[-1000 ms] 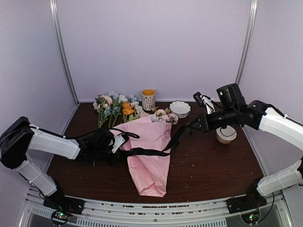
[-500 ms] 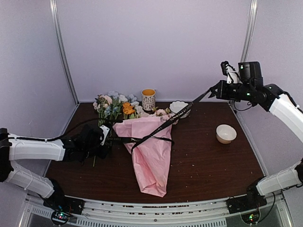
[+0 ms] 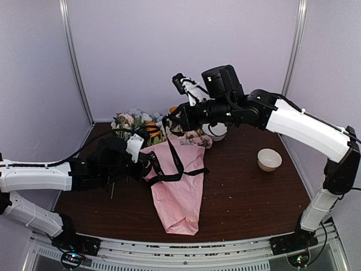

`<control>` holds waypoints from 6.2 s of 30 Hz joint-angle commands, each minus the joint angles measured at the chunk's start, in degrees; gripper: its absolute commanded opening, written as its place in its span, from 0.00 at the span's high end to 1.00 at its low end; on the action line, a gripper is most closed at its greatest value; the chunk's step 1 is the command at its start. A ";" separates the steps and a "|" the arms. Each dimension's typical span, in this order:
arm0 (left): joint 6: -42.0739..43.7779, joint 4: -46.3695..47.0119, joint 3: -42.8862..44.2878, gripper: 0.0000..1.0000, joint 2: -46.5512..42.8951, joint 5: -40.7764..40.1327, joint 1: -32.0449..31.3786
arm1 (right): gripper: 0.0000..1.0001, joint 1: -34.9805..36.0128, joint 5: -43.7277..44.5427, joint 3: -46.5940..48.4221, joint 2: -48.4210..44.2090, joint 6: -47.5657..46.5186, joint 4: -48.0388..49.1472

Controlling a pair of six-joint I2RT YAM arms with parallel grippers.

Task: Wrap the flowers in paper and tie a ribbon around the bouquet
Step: Tie the ribbon around the folded bouquet, then place the right side of the half-tied ribbon at the center of the board.

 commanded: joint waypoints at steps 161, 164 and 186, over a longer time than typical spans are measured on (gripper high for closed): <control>22.20 -38.28 19.26 0.02 7.10 40.91 1.08 | 1.00 -1.10 -7.05 -21.57 -24.09 -8.96 3.49; 21.47 -39.69 19.51 0.02 7.40 39.02 2.08 | 0.98 -1.50 -1.11 -22.99 -20.17 -7.88 -2.73; 16.77 -38.93 18.52 0.02 3.75 38.16 10.22 | 0.24 4.79 -20.81 -36.06 -10.15 0.90 25.10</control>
